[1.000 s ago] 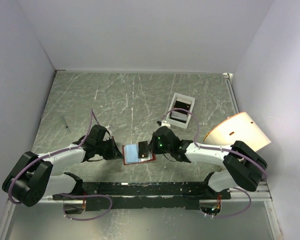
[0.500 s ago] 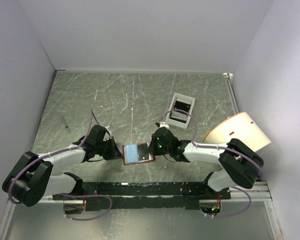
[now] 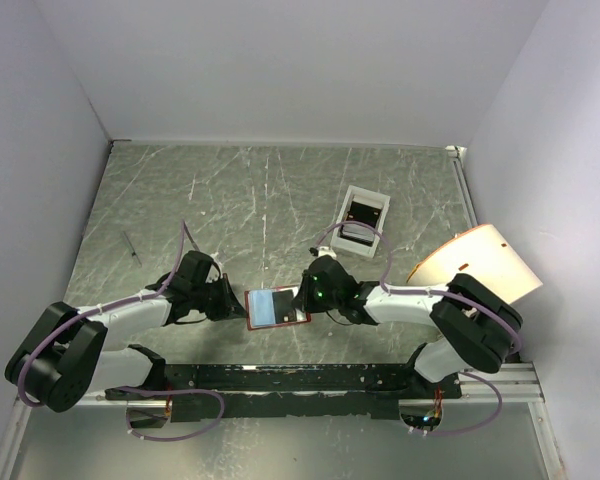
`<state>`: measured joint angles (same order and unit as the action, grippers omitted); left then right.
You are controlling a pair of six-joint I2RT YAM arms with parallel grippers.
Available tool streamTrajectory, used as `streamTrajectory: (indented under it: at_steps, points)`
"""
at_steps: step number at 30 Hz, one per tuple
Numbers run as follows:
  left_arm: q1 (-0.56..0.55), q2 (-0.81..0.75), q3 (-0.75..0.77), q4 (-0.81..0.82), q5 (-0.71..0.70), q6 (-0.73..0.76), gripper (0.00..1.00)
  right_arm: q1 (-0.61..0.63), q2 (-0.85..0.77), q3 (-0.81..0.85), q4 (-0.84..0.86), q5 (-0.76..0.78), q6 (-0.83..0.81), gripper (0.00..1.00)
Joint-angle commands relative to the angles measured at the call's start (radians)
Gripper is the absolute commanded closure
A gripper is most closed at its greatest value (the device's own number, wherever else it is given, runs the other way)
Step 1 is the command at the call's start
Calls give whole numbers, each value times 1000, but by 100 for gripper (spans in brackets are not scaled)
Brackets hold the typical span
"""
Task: Put the credit cards into the card holder
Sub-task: Insert the credit card into the card holder.
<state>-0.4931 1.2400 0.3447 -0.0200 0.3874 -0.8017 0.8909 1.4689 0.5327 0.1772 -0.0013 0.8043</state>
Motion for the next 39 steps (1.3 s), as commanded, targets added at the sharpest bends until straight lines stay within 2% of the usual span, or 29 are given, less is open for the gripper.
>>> streamTrajectory:
  at_steps: [1,15,25,39]
  points:
    - [1,6,-4,37,18,-5,93,-2,22,-4,14,-6,8,100]
    - [-2,8,-3,36,18,-1,93,-4,16,15,10,23,16,100]
    - [-5,4,-9,52,28,-13,93,-6,52,-8,115,-33,82,100]
    - [-10,0,-16,64,35,-22,93,-5,83,10,132,-39,110,100]
